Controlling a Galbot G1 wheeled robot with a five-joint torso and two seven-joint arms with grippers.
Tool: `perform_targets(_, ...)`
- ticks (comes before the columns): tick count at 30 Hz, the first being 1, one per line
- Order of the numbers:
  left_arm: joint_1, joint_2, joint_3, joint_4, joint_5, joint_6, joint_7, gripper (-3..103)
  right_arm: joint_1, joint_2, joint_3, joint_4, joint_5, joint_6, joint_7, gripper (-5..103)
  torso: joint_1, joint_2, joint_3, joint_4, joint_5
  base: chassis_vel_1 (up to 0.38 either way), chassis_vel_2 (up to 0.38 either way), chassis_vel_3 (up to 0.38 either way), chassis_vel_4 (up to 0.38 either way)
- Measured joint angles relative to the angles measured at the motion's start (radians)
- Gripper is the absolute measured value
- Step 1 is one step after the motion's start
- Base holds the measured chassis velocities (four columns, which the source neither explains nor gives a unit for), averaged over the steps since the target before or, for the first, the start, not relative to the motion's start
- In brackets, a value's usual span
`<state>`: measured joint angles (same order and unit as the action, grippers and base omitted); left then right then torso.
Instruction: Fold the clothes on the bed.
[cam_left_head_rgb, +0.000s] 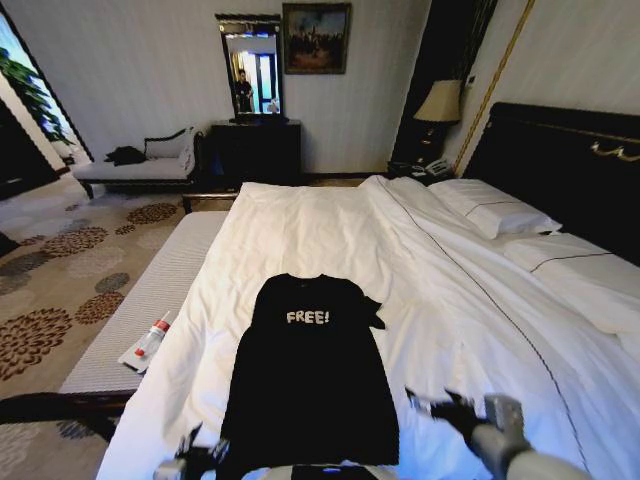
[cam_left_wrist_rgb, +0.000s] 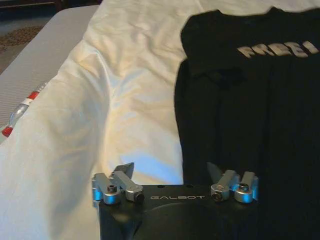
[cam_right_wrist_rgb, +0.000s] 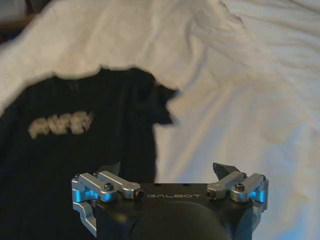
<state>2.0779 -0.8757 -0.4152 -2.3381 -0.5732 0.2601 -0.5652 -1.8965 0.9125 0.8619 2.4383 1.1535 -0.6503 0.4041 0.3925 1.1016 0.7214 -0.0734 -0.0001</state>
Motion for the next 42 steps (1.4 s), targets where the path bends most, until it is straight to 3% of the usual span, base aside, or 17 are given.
perform_targets(1,0.0,0.0,0.0,0.0,0.0,0.0,0.0,84,0.0,0.0,0.0,0.0,0.0,0.0,0.0,100,0.0,0.0,0.0,0.0,0.0,0.0,0.0,0.0,0.0)
perform_targets(4,-0.024,-0.012,-0.028,0.026,-0.008,-0.009,0.04,97,0.185,-0.053,-0.034,-0.117,0.196,0.002,0.007,100,0.0,0.0,0.0,0.0001,0.0003,0.0,0.0,0.0,0.0)
perform_targets(5,-0.024,-0.012,-0.028,0.026,-0.008,-0.009,0.04,97,0.185,-0.053,-0.034,-0.117,0.196,0.002,0.007,100,0.0,0.0,0.0,0.0001,0.0003,0.0,0.0,0.0,0.0)
perform_targets(8,-0.055,0.009,-0.039,0.045,-0.001,-0.017,0.074,100,0.364,-0.057,-0.073,-0.234,0.338,-0.008,0.008,100,0.0,0.0,0.0,0.0008,0.0004,0.0,0.0,0.0,0.0)
perform_targets(12,-0.106,0.022,-0.028,0.066,0.004,-0.029,0.108,100,0.464,-0.031,-0.088,-0.336,0.422,-0.02,0.009,100,0.0,0.0,0.0,-0.0012,0.0,0.0,0.0,0.0,0.0)
perform_targets(15,-0.12,0.012,-0.024,0.084,0.005,-0.05,0.134,100,0.527,-0.025,-0.109,-0.411,0.467,-0.043,0.005,100,0.0,0.0,0.0,0.0004,0.0002,0.0,0.0,0.0,0.0)
perform_targets(16,-0.12,0.012,-0.024,0.084,0.005,-0.05,0.134,100,0.527,-0.025,-0.109,-0.411,0.467,-0.043,0.005,100,0.0,0.0,0.0,0.0004,0.0002,0.0,0.0,0.0,0.0)
perform_targets(19,-0.143,0.034,-0.022,0.127,-0.004,-0.124,0.214,100,0.641,-0.026,-0.168,-0.569,0.471,-0.063,-0.034,100,0.0,0.0,0.0,-0.0006,0.0003,0.0,0.0,0.0,0.0)
perform_targets(27,-0.158,0.055,-0.031,0.096,-0.103,-0.183,0.247,100,0.824,-0.008,-0.299,-0.723,0.422,-0.071,-0.077,100,0.0,0.0,0.0,0.0,0.0001,0.0,0.0,0.0,0.0)
perform_targets(42,-0.111,0.052,-0.078,0.071,-0.127,-0.179,0.231,99,1.058,0.056,-0.459,-1.017,0.337,-0.066,-0.134,100,0.0,0.0,0.0,0.0002,0.0001,0.0,0.0,0.0,0.0)
